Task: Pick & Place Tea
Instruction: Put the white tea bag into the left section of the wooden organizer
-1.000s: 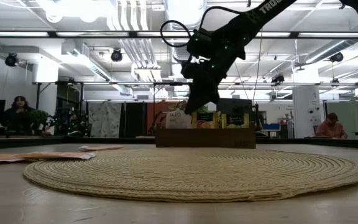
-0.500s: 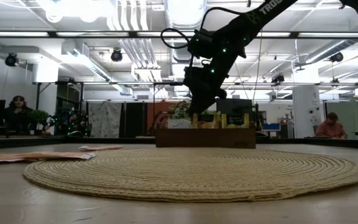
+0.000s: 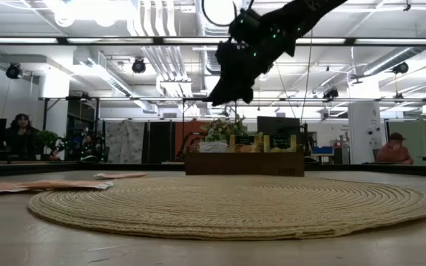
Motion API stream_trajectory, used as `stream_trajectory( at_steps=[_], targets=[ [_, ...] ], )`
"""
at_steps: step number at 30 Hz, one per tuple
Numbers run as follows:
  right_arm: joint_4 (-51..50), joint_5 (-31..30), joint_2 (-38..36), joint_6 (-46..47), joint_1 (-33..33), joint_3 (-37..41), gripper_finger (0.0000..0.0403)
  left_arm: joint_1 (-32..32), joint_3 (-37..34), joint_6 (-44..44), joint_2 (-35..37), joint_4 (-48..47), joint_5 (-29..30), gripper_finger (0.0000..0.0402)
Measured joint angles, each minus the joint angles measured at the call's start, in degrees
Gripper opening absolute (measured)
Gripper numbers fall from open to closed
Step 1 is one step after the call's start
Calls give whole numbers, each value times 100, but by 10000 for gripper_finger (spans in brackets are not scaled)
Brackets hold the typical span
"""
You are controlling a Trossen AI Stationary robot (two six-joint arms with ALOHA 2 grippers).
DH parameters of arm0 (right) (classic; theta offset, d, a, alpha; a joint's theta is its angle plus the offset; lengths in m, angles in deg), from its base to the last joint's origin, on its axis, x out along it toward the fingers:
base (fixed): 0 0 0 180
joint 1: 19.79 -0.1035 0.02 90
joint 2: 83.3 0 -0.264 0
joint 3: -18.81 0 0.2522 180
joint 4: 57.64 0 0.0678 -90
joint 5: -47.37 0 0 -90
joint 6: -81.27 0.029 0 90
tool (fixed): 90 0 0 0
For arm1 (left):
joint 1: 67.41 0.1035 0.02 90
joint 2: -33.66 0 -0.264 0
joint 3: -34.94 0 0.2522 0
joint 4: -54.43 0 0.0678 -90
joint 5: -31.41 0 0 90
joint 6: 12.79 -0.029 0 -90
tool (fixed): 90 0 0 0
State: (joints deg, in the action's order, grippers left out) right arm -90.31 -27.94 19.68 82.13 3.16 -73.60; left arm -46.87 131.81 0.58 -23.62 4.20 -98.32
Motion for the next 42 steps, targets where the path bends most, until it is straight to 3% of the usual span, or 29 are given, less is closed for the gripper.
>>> stream_trajectory(
  at_steps=[3,10,19,28,33,42],
  targets=[
    [-18,283,-208,-58,-119,0,138,1,0,0,0,0,0,224],
    [-36,292,-638,-29,-571,48,128,2,0,-129,50,-64,109,224],
    [69,31,-1149,624,-1295,654,128,2,-263,-280,428,-365,808,224],
    [1392,-451,-1639,1596,-2034,1316,123,-3,-1093,140,852,-381,920,224],
    [1507,-885,-1676,1795,-2329,1382,120,-12,-1729,354,1196,86,920,224],
    [1507,-895,-1448,1847,-2460,1131,118,-11,-2664,580,1745,852,949,224]
  ],
)
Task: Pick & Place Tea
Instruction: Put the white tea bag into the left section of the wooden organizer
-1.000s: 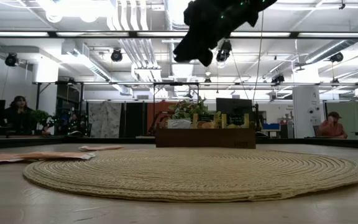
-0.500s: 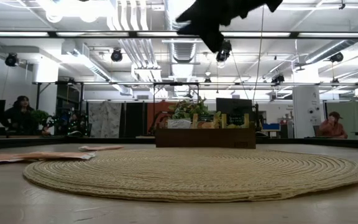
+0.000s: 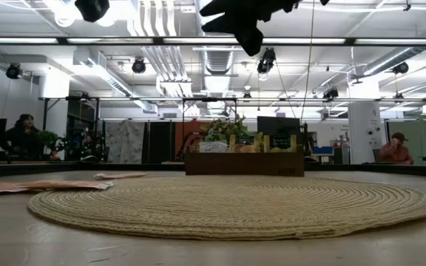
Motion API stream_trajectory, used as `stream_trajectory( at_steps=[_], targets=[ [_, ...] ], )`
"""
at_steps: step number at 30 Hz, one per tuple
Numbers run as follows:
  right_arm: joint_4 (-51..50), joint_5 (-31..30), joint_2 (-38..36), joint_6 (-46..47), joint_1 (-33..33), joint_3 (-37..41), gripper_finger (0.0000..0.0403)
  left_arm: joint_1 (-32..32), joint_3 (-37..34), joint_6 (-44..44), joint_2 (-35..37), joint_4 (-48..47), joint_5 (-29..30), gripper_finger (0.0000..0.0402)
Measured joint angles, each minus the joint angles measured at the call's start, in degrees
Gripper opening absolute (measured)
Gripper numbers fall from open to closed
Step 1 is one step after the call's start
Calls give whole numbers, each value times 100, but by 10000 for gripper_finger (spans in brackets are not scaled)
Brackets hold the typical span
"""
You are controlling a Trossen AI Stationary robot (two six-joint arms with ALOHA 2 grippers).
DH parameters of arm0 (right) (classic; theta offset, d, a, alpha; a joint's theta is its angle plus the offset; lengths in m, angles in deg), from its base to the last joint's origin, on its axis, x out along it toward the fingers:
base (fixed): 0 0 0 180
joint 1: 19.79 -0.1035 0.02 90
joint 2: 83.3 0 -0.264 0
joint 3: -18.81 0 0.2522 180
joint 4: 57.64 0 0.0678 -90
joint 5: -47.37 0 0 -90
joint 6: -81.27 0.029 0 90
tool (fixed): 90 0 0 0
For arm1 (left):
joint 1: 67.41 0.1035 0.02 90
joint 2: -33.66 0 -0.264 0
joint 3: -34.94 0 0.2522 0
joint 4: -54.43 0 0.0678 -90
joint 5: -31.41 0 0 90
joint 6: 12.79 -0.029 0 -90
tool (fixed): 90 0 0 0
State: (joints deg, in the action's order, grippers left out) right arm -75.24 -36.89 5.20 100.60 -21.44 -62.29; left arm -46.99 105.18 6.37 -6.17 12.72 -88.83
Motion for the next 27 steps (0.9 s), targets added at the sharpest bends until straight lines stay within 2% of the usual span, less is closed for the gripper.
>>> stream_trajectory(
  at_steps=[8,13,18,22,27],
  targets=[
    [-55,4,211,-22,2,-174,115,-2,-438,606,-25,43,-13,224],
    [-284,7,147,3,-10,-178,108,-3,-538,427,-146,-62,-16,224],
    [-811,7,-26,20,-54,-178,100,-3,-541,-581,-232,-513,614,224],
    [-1068,6,-138,21,-76,-178,93,-30,-489,-1558,-267,-1110,627,224],
    [-1141,0,-217,22,-74,-178,85,-235,-359,-2157,-299,-2145,830,224]
  ],
)
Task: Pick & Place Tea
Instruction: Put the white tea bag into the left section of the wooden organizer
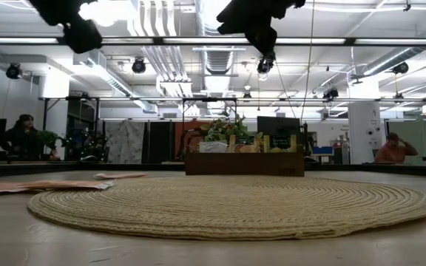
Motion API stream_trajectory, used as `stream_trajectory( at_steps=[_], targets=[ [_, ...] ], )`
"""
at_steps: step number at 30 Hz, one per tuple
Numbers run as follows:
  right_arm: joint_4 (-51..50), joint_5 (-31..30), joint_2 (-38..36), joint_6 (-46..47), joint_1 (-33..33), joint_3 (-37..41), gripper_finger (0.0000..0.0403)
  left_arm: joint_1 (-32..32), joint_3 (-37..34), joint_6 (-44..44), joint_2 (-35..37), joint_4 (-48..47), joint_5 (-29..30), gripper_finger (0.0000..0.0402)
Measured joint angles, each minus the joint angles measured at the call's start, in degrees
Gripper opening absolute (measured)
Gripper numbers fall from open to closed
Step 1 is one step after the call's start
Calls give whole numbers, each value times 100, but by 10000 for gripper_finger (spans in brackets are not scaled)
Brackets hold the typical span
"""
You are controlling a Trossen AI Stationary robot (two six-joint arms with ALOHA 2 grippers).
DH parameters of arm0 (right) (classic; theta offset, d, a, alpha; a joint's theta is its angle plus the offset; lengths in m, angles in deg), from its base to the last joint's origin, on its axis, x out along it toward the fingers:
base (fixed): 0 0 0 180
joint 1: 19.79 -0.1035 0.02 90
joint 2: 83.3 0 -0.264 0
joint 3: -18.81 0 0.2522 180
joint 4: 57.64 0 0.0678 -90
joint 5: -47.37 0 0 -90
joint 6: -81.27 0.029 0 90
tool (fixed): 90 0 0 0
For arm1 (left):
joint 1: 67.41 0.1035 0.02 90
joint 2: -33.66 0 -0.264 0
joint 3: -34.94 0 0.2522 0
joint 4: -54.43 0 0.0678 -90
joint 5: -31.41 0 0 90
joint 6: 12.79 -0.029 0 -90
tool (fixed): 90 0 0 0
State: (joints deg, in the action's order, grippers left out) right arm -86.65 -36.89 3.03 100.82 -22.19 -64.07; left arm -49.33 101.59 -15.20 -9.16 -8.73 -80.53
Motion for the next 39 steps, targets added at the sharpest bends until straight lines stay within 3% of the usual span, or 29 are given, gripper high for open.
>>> stream_trajectory(
  at_steps=[4,7,10,19,28,34,39],
  targets=[
    [-1,-10,-11,-2,0,0,82,-418,9,-365,-25,-752,445,224],
    [-2,-141,-11,-2,0,0,82,-752,-20,-791,-64,-1068,1189,224],
    [-2,-151,-11,-2,0,0,80,-967,-46,-1190,-113,-1060,1843,224],
    [0,-186,-11,40,-4,0,77,-1504,-532,-2481,-536,-1017,3027,224],
    [2,-297,-11,42,-9,0,70,-1942,-1676,-3229,-894,261,3553,224],
    [-24,-297,-43,49,-31,0,72,-1968,-2080,-3343,-1119,1816,3867,224],
    [-403,-295,-245,-47,-106,0,67,-1968,-2235,-3332,-1354,2350,3851,224]
  ],
)
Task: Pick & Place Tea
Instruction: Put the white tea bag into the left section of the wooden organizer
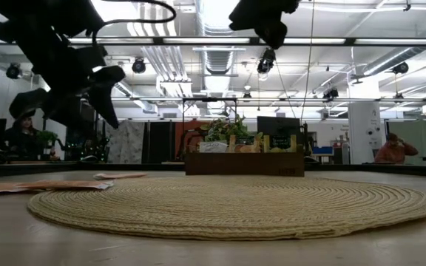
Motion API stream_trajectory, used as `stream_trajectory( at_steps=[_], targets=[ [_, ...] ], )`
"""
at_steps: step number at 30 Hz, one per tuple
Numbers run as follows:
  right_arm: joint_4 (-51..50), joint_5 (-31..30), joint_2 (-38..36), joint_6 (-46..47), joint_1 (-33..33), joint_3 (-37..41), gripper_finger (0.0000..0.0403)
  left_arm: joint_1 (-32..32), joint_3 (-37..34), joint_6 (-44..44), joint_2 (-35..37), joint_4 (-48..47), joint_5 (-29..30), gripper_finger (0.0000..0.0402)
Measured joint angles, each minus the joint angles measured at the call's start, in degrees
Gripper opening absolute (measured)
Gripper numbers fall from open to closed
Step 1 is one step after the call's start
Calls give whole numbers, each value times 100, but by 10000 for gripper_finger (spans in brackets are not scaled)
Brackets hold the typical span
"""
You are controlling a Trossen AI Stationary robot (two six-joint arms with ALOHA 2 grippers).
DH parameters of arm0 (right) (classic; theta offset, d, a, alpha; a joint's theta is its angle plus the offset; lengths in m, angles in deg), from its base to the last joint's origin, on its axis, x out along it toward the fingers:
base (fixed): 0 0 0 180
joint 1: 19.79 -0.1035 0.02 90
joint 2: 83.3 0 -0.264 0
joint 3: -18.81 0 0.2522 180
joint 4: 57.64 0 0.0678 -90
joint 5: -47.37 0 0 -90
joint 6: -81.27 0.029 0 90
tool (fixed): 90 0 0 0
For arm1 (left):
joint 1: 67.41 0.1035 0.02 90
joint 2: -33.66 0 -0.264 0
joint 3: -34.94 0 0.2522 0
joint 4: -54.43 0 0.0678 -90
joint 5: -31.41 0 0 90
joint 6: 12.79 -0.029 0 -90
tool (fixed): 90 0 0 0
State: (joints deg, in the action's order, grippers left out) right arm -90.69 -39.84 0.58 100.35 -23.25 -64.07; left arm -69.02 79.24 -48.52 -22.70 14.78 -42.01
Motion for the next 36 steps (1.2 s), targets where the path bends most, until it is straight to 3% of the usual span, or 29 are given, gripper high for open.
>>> stream_trajectory(
  at_steps=[3,12,20,31,36],
  targets=[
    [-357,-64,-164,-87,-53,2,61,0,-97,-65,-164,117,-200,224],
    [-1349,-1042,-823,-233,-333,26,9,0,-257,-517,-717,456,-491,224],
    [-1480,-1114,-1390,-91,-355,205,8,0,-261,-917,-1450,793,-249,224],
    [-1465,-1196,-1557,179,-392,538,8,-2,-183,-887,-1958,1170,110,224],
    [-1456,-1193,-1558,342,-392,704,8,3,-86,-887,-2083,1141,153,197]
  ],
)
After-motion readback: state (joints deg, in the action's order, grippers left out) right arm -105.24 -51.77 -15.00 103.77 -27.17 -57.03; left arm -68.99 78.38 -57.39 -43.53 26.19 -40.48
